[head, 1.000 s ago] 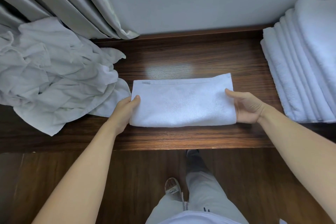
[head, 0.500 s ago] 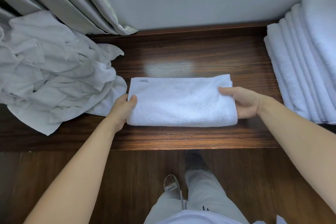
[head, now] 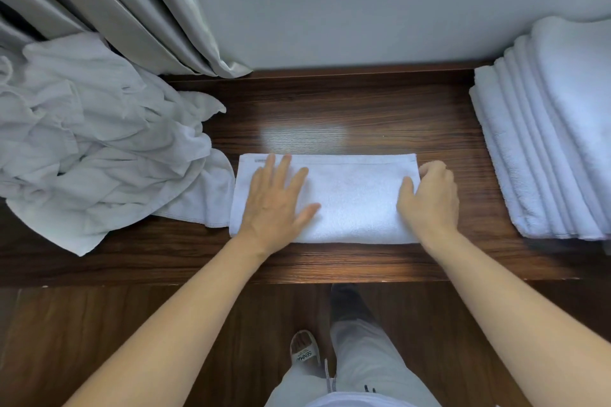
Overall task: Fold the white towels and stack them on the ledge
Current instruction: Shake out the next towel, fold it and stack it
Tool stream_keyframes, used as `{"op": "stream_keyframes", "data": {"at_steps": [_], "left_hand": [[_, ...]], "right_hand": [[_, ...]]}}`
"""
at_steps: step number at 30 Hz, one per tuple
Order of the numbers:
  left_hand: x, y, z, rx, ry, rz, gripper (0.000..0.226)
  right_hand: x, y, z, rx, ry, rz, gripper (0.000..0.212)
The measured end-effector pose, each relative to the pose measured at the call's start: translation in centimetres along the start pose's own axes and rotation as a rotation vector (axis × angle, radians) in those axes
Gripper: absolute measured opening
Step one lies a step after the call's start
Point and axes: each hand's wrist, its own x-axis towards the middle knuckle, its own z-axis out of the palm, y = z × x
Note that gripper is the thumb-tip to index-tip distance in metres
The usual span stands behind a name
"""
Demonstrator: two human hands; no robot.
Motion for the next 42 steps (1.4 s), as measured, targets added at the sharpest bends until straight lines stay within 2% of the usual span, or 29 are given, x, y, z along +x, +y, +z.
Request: {"op": "stream_keyframes", "data": {"at_steps": [2, 4, 5, 6, 8, 11, 13, 16, 20, 24, 27, 30, 33, 38, 42], "left_hand": [[0.4, 0.3, 1.3, 0.045, -0.142, 0.01, 0.083], [0.7, 0.2, 2.2, 0.079, -0.16, 0.0, 0.09], [0.8, 0.1, 2.5, 0.098, -0.154, -0.008, 0.092], [0.8, -0.1, 2.7, 0.121, -0.147, -0.018, 0.093], [0.8, -0.4, 3.1, 0.165, -0.117, -0.049, 0.097], [0.8, -1.1, 3.2, 0.184, -0.089, -0.106, 0.106], [0.8, -1.5, 3.2, 0.178, -0.084, -0.139, 0.11], [1.0, -1.5, 3.1, 0.161, -0.084, -0.137, 0.11], [1.4, -2.7, 2.1, 0.075, -0.111, -0.128, 0.107], [2.3, -4.9, -0.3, 0.166, -0.204, -0.065, 0.091], [4.2, -6.4, -3.2, 0.258, -0.233, -0.033, 0.058], [6.8, -7.3, -6.2, 0.223, -0.373, -0.058, 0.041], [8.9, -7.0, -7.5, 0.153, -0.559, -0.148, 0.04], [9.2, -6.2, -8.8, 0.1, -0.623, -0.146, 0.029], [7.1, -7.1, -11.7, -0.021, -0.566, -0.117, 0.029]], "right_hand": [[-1.3, -1.4, 1.1, -0.115, 0.132, -0.365, 0.036], [-1.9, -2.6, 3.0, -0.202, 0.012, -0.708, 0.052], [-1.9, -3.0, 4.1, -0.285, -0.096, -0.764, 0.064], [-1.7, -3.2, 4.9, -0.373, -0.203, -0.75, 0.075], [-1.2, -2.6, 6.2, -0.474, -0.292, -0.719, 0.087], [0.1, -0.2, 6.3, -0.526, -0.258, -0.758, 0.081], [0.8, 0.6, 5.8, -0.544, -0.225, -0.695, 0.079], [0.8, 0.6, 5.8, -0.556, -0.209, -0.635, 0.08], [1.3, 1.1, 5.0, -0.503, -0.229, -0.677, 0.073], [2.8, 1.0, 2.8, -0.587, -0.268, -0.66, 0.071], [5.2, -0.3, 0.9, -0.616, -0.277, -0.565, 0.059], [8.4, -2.1, -1.3, -0.449, -0.541, -0.342, 0.035], [10.9, -3.7, -2.1, -0.419, -0.751, -0.231, 0.032], [11.8, -5.2, -2.7, -0.504, -0.931, -0.199, 0.024], [10.2, -5.6, -6.8, -0.517, -0.941, -0.281, 0.024]]}}
